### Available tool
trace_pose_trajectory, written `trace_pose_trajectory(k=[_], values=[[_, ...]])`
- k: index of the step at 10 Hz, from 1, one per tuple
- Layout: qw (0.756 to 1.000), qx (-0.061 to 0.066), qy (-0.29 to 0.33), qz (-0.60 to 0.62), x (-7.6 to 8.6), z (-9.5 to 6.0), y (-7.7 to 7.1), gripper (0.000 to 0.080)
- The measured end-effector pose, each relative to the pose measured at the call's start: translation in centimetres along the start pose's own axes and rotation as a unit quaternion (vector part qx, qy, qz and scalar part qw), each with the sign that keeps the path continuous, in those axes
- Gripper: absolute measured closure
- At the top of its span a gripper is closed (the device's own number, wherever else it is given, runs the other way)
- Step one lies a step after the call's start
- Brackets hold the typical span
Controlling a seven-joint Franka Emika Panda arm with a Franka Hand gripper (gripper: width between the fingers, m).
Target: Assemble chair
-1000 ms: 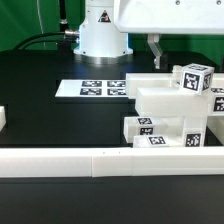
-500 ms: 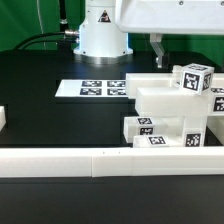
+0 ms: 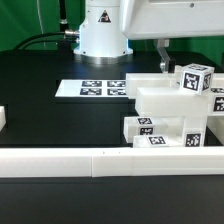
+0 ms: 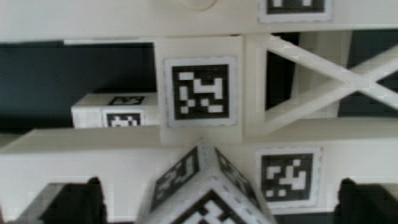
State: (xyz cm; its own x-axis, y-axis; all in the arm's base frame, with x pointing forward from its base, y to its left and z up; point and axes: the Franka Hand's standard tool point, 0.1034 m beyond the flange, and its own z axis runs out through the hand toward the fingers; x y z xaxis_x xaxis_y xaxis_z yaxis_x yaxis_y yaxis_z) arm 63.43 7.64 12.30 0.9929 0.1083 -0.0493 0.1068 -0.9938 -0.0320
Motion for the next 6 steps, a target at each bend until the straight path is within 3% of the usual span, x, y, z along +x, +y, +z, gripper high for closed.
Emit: trace_pose_trajectory(k=[3, 6], values=[[0.992, -0.016, 0.006, -0.126, 0.34, 0.09, 0.18, 0.0151], [0.988, -0.016, 0.003, -0.157, 0.25, 0.48, -0.14, 0.0151]])
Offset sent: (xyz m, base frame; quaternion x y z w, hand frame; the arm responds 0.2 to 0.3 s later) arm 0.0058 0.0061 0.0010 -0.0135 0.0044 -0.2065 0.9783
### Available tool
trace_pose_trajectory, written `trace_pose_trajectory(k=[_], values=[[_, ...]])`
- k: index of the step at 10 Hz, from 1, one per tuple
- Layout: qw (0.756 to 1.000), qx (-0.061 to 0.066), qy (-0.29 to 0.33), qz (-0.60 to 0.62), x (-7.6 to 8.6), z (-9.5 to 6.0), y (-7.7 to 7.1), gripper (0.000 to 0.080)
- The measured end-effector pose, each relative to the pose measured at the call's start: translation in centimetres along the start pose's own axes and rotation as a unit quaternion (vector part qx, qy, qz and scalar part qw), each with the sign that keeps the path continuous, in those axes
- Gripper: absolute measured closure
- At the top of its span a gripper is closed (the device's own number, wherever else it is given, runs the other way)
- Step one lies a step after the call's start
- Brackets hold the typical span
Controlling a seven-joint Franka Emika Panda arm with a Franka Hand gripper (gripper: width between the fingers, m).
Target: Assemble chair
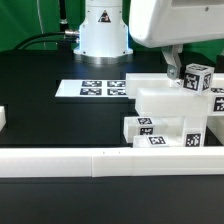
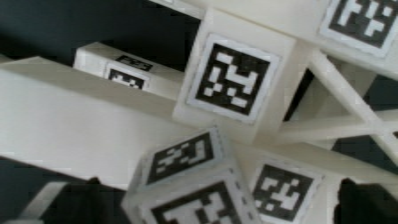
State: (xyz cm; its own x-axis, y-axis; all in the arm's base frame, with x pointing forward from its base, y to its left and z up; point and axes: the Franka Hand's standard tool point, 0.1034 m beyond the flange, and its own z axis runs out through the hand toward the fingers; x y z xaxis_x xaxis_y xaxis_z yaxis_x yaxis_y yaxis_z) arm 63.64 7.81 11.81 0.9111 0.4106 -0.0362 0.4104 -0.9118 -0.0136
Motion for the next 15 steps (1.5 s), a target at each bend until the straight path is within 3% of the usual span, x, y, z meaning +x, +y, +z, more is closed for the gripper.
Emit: trace_pose_trajectory(k=[1, 2, 3, 4, 8, 10, 15], values=[[1.000, 0.000, -0.001, 0.001, -0.1, 0.1, 0.0, 0.0151], [1.000, 0.000, -0.002, 0.002, -0.2, 0.2, 0.1, 0.0238], [1.000, 0.000, -0.002, 0.003, -0.2, 0.2, 0.3, 0.0421], [1.000, 0.001, -0.002, 0.003, -0.3, 0.2, 0.6, 0.0516], [1.000, 0.002, -0.001, 0.030, -0.4, 0.2, 0.8, 0.0515], [0.995, 0.000, -0.001, 0.104, -0.6, 0.1, 1.3, 0.0515], [0.947, -0.004, 0.011, 0.321, -0.5, 0.1, 2.1, 0.0515]])
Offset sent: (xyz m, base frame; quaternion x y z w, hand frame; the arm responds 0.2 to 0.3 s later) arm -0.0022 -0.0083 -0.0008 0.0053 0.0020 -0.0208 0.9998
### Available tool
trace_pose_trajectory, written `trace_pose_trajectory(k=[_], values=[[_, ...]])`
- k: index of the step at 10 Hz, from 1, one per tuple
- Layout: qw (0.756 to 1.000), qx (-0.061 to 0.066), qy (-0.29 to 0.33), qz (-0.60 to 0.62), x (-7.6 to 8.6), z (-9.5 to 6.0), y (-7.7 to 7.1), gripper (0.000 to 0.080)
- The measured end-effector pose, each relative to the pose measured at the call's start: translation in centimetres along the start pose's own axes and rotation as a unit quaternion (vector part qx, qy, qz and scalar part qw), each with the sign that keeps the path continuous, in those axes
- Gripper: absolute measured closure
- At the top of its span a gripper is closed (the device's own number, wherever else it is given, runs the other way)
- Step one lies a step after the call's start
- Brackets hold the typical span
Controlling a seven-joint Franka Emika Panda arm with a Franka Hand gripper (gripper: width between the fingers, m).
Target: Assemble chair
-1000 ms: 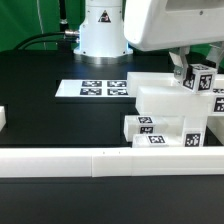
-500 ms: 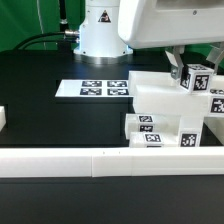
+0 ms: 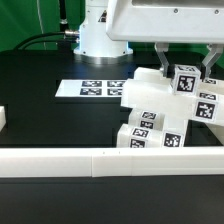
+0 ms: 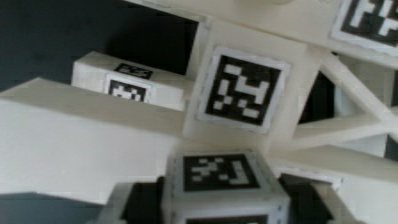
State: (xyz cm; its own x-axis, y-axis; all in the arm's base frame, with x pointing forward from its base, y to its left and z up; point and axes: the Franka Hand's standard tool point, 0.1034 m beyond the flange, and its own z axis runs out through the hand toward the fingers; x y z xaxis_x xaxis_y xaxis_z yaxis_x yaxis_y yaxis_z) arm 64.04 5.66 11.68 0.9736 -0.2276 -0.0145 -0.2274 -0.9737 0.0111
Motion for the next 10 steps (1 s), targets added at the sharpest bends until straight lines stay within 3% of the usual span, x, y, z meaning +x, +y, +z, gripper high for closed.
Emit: trace_pose_trajectory(k=[2, 4, 6, 10], values=[[0.998, 0.001, 0.000, 0.061, 0.01, 0.02, 0.01, 0.0515], [0.987, 0.014, 0.008, 0.161, -0.10, 0.07, 0.42, 0.0515], [0.964, 0.023, 0.007, 0.266, -0.51, 0.07, 0.63, 0.0515], [0.930, 0.027, 0.004, 0.367, -0.57, 0.09, 0.39, 0.0515]])
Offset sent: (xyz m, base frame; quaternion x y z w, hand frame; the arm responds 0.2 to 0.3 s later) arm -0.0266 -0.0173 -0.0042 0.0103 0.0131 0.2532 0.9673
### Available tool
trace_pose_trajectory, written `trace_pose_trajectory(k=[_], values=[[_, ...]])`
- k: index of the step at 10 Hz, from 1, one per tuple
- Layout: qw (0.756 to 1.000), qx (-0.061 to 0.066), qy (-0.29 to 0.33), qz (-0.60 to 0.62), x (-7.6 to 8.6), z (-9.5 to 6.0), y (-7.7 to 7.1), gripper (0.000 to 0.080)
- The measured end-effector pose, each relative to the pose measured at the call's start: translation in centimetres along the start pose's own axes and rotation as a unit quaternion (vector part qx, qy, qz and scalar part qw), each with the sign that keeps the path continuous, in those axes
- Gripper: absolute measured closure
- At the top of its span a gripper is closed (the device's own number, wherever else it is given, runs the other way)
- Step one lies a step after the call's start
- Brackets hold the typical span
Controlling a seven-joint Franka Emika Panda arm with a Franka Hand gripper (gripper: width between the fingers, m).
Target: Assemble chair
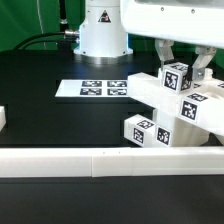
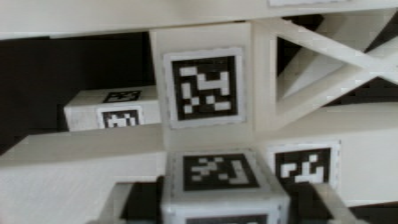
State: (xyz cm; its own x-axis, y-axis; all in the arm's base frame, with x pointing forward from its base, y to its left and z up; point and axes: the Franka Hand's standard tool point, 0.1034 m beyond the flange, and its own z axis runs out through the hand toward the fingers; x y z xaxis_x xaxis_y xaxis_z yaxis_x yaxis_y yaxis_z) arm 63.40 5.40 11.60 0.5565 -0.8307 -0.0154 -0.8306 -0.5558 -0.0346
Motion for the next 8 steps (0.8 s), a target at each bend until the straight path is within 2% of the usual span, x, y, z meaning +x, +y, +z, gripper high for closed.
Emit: trace_pose_trajectory(k=[1, 2, 3, 4, 6, 7, 8], values=[[1.000, 0.002, -0.004, 0.019, -0.2, 0.1, -0.1, 0.0368], [1.000, 0.002, -0.004, 0.009, -0.2, 0.0, -0.1, 0.0368], [1.000, 0.004, -0.004, -0.015, -0.3, -0.5, -0.2, 0.0209], [0.999, 0.008, -0.005, -0.041, -0.4, -1.5, -0.3, 0.0168], [0.997, 0.017, -0.007, -0.079, -1.4, -3.3, 0.0, 0.0153], [0.995, 0.019, -0.008, -0.099, -1.7, -3.8, 0.3, 0.0150], [0.990, 0.018, -0.007, -0.137, -1.6, -3.7, 0.3, 0.0150]])
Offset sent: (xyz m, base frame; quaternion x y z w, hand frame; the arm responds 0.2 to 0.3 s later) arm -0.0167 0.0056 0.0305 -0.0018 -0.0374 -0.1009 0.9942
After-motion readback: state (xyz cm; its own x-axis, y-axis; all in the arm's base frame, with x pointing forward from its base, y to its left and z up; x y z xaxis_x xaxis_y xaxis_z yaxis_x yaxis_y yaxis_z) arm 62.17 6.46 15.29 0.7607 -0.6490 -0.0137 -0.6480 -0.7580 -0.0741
